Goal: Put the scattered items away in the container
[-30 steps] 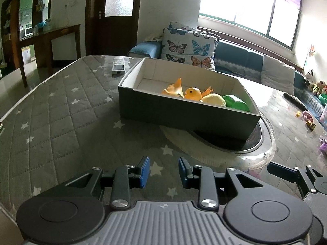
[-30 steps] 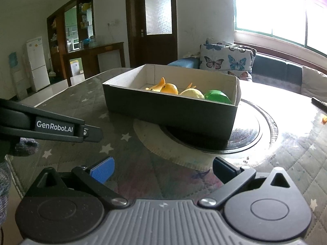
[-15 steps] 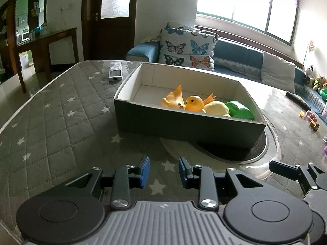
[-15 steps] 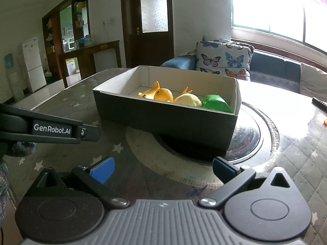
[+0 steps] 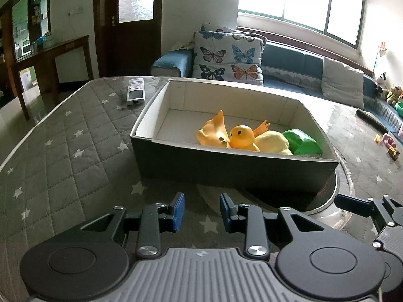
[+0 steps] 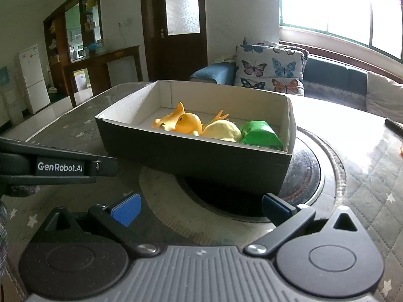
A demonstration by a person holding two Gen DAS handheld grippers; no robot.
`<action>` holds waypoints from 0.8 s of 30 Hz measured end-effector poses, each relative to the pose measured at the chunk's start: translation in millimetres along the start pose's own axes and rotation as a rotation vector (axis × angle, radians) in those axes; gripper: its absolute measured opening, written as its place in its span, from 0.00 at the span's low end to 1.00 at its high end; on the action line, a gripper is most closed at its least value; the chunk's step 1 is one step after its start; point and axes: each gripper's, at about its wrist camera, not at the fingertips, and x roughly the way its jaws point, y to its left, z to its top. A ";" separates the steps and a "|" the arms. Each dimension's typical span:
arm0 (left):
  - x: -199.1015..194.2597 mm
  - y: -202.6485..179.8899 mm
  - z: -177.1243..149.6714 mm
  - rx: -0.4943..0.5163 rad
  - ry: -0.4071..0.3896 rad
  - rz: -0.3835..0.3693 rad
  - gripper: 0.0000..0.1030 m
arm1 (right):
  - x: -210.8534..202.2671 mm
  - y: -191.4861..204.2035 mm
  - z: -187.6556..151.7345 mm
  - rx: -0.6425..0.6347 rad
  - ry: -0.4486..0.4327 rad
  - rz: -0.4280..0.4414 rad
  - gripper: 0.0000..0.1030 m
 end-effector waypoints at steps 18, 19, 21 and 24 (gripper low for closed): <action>22.3 -4.2 15.8 0.036 0.015 0.005 0.32 | 21.5 -6.6 10.5 0.004 0.035 -0.013 1.00; 23.6 -4.4 16.9 0.037 0.016 0.004 0.32 | 22.6 -6.6 10.9 0.003 0.037 -0.012 1.00; 25.5 -5.1 18.5 0.042 0.017 0.003 0.32 | 24.7 -6.5 11.8 0.002 0.041 -0.011 1.00; 29.4 -5.9 20.1 0.048 0.020 0.003 0.32 | 27.4 -6.8 12.8 0.000 0.044 -0.013 1.00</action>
